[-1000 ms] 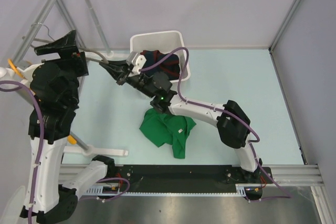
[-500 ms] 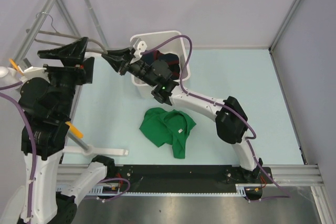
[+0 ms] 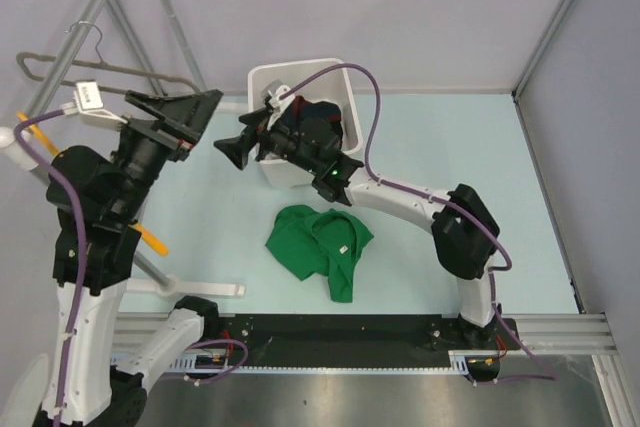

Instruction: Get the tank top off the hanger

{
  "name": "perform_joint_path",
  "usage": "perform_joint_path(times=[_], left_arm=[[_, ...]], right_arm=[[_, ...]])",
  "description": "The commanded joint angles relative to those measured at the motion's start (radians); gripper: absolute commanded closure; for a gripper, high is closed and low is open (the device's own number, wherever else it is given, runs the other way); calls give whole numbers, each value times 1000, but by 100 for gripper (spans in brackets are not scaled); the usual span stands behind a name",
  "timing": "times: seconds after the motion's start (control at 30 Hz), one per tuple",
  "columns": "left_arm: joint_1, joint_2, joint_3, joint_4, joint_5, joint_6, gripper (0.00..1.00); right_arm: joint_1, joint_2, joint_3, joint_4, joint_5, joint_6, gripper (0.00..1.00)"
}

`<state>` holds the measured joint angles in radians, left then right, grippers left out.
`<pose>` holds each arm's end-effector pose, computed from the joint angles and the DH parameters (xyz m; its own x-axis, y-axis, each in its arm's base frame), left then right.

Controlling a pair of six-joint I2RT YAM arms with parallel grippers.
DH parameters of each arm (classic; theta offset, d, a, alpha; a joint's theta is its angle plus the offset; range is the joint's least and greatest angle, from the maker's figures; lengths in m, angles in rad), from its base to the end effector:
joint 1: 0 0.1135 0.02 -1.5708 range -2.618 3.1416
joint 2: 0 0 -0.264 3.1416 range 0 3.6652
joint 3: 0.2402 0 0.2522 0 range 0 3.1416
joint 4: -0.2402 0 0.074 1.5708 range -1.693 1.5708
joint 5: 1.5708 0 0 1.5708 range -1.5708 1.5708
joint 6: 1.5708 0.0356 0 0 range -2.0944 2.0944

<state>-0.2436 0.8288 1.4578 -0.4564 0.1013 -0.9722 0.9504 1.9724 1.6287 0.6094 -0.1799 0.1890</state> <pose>0.1080 -0.0306 0.5195 -0.1842 -0.8011 -0.5695 0.3274 0.4963 -0.8041 0.2734 0.3936 0.3591 -0.0193 0.2909 -0.9566 -0.9135 0.3837 0.1351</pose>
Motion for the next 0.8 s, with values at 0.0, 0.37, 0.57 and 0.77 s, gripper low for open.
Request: perform_joint_path(times=[0.0, 0.37, 0.57, 0.77], left_arm=[[4, 26, -50, 173, 268, 113, 1], [-204, 55, -79, 248, 379, 361, 1], [-512, 99, -59, 177, 218, 549, 1], [-807, 127, -177, 61, -157, 673, 1]], right_arm=[[-54, -164, -4, -237, 46, 104, 0], [-182, -526, -303, -810, 7, 127, 0], [-203, -723, -516, -913, 60, 219, 0], [-251, -909, -540, -1233, 434, 303, 0]])
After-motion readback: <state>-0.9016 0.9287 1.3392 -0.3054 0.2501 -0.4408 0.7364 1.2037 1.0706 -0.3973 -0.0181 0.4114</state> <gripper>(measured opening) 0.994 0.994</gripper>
